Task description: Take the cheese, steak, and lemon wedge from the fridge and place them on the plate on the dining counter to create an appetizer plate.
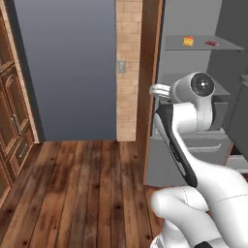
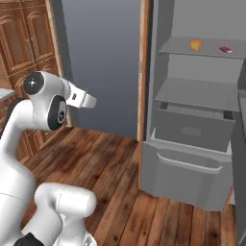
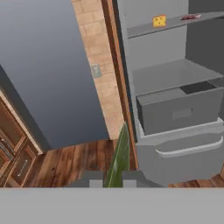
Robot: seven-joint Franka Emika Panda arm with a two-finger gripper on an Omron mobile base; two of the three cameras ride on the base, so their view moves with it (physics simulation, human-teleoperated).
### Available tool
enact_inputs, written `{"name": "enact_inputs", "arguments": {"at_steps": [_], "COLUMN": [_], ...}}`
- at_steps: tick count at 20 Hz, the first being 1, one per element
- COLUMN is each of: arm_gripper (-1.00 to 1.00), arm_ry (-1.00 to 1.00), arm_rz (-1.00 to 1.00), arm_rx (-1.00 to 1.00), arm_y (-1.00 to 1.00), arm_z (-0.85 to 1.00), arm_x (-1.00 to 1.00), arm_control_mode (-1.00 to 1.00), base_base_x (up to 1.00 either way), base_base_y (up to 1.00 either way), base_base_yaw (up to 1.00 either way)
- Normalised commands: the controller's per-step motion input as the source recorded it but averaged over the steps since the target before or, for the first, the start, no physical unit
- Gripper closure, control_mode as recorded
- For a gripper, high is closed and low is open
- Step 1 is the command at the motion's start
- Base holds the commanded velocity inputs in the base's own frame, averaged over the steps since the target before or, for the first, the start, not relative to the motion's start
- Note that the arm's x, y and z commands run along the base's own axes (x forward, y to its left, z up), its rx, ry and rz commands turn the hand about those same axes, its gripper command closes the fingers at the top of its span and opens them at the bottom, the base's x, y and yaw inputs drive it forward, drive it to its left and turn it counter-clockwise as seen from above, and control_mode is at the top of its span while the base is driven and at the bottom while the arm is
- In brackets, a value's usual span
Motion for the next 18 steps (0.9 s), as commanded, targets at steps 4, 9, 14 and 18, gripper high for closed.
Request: {"name": "enact_inputs", "arguments": {"at_steps": [4, 9, 14, 18], "arm_gripper": [1.00, 1.00, 1.00, 1.00], "arm_ry": [0.00, 0.00, 0.00, 0.00], "arm_rz": [0.00, 0.00, 0.00, 0.00], "arm_rx": [0.00, 0.00, 0.00, 0.00], "arm_y": [0.00, 0.00, 0.00, 0.00], "arm_z": [0.00, 0.00, 0.00, 0.00], "arm_x": [0.00, 0.00, 0.00, 0.00], "arm_control_mode": [1.00, 1.00, 1.00, 1.00], "base_base_x": [-0.59, -0.96, -1.00, -1.00], "base_base_y": [1.00, 0.95, 0.63, 0.27], "base_base_yaw": [0.08, 0.09, 0.11, 0.09]}}
